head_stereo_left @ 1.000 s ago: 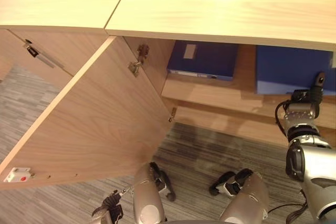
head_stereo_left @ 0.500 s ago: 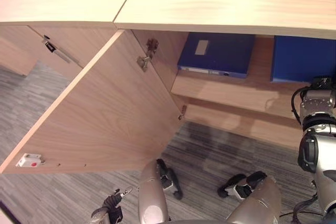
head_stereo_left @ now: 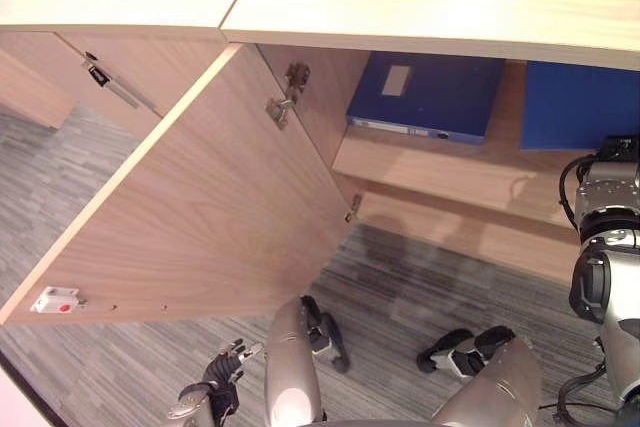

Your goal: Put the empty folder in the office cabinet

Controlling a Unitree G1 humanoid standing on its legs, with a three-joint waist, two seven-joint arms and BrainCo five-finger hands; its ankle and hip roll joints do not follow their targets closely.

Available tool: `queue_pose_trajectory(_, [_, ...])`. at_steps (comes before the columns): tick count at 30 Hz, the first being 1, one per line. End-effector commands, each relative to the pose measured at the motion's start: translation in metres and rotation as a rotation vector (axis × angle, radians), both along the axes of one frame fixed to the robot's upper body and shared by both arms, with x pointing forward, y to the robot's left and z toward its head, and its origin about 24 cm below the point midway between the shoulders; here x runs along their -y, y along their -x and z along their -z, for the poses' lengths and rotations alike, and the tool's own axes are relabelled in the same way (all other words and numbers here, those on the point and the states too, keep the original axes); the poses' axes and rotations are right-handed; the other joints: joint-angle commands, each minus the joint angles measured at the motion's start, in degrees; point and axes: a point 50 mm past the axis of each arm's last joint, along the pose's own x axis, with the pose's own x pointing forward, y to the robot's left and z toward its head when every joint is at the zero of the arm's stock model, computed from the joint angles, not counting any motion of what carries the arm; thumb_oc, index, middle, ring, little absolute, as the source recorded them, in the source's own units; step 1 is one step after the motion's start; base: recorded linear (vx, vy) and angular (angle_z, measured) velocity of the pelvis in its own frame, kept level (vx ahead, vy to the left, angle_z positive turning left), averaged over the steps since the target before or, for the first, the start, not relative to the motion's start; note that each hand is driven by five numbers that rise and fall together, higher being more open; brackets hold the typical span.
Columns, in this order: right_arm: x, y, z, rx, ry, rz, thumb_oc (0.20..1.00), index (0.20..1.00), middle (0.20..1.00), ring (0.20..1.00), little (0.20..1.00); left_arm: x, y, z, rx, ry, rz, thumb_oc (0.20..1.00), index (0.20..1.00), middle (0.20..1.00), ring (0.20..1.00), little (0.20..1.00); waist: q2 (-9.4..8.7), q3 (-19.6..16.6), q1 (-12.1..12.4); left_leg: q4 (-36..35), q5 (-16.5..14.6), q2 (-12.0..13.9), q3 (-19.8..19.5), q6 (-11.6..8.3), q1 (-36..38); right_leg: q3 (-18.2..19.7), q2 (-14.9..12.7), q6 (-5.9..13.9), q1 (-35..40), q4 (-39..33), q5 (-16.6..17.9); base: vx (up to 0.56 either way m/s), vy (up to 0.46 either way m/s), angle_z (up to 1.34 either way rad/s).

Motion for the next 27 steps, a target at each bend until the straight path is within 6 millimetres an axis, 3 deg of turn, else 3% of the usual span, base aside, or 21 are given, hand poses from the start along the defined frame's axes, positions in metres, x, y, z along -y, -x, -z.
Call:
queue_pose_trajectory(1, [0.002,-0.002,-0.045,0.206,0.015,0.017,1.0,1.0,1.0,1.0,1.0,-0.035,0.013,-0.008,-0.028,-0.072,-0.03,1.0,1.0,1.0,1.0,1.0,-0.27,2.49,1.56,2.66,-2.68,-0.27,-1.41,2.42,-2.14,3.51,-3.74,5.22,6.93,-0.05,-1.8,-0.02,0.018,0.07])
queue_pose_trajectory(3, [-0.008,-0.007,-0.041,0.208,-0.009,0.0,1.0,1.0,1.0,1.0,1.0,-0.03,0.017,-0.002,-0.051,-0.077,-0.02,1.0,1.0,1.0,1.0,1.0,-0.54,2.5,1.64,2.42,-2.68,-0.46,-1.63,2.25,-2.06,3.62,-3.53,5.6,7.01,-0.09,-1.64,-0.02,0.004,0.06])
queue_pose_trajectory(4, [-0.008,-0.006,-0.027,0.186,-0.049,0.016,1.0,1.0,1.0,1.0,1.0,-0.026,0.023,0.008,-0.098,-0.095,-0.05,1.0,1.0,1.0,1.0,1.0,-0.77,2.86,1.61,2.27,-2.63,-0.61,-1.67,2.32,-2.11,3.5,-3.56,5.53,7.12,-0.14,-1.58,-0.03,-0.024,0.03])
queue_pose_trajectory(6, [-0.001,-0.001,-0.024,0.191,-0.066,0.042,1.0,1.0,1.0,1.0,1.0,-0.03,0.03,0.015,-0.146,-0.117,-0.092,1.0,1.0,1.0,1.0,1.0,-0.92,3.06,1.87,2.09,-2.51,-0.87,-1.88,2.28,-2.18,3.23,-3.68,5.58,7.38,-0.18,-1.58,-0.01,-0.016,0.02])
queue_pose_trajectory(7, [0.012,0.009,-0.021,0.187,-0.057,0.081,1.0,1.0,1.0,1.0,1.0,-0.044,0.04,0.021,-0.206,-0.162,-0.163,1.0,1.0,1.0,1.0,1.0,-1.11,3.19,2.21,1.92,-2.29,-1.06,-2.1,2.09,-2.39,3.09,-3.76,5.65,7.57,-0.19,-1.51,-0.03,-0.026,0.04])
queue_pose_trajectory(12, [0.024,0.019,-0.013,0.169,-0.041,0.115,1.0,1.0,1.0,1.0,1.0,-0.05,0.042,0.024,-0.218,-0.181,-0.227,1.0,1.0,1.0,1.0,1.0,-1.21,3.9,2.59,1.52,-1.71,-1.19,-2.23,1.92,-2.85,2.76,-3.87,5.8,7.66,-0.62,-1.05,-0.02,-0.013,0.03])
queue_pose_trajectory(19, [0.026,0.023,0.009,0.07,-0.056,0.117,1.0,1.0,1.0,1.0,1.0,-0.046,0.038,0.025,-0.209,-0.161,-0.245,1.0,1.0,1.0,1.0,1.0,-1.31,4.1,2.47,1.52,-1.52,-0.84,-1.77,1.77,-2.85,2.47,-4.0,5.87,7.83,-0.7,-0.81,0.0,0.0,0.0])
queue_pose_trajectory(23, [0.031,0.028,0.022,-0.115,0.024,0.076,1.0,1.0,1.0,1.0,1.0,-0.047,0.034,0.024,-0.196,-0.163,-0.232,1.0,1.0,1.0,1.0,1.0,-1.56,4.32,2.15,1.36,-1.34,-0.61,-1.72,1.83,-2.94,2.54,-4.08,5.78,7.66,-0.86,-0.51,-0.01,0.0,0.0])
queue_pose_trajectory(26, [0.04,0.035,0.031,-0.435,0.261,-0.056,1.0,1.0,1.0,1.0,1.0,-0.052,0.038,0.022,-0.198,-0.168,-0.216,1.0,1.0,1.0,1.0,1.0,-2.22,4.81,1.85,1.34,-1.12,-0.19,-1.5,1.76,-3.11,2.91,-4.14,5.55,7.09,-0.98,-0.29,-0.04,-0.007,0.0])
queue_pose_trajectory(27, [0.042,0.039,0.041,-0.631,0.42,-0.191,1.0,1.0,1.0,1.0,1.0,-0.055,0.039,0.021,-0.192,-0.165,-0.193,1.0,1.0,1.0,1.0,1.0,-2.66,5.16,2.0,1.4,-1.07,0.05,-1.53,1.65,-3.25,3.19,-4.22,5.51,6.85,-0.87,-0.08,-0.04,-0.013,-0.01])
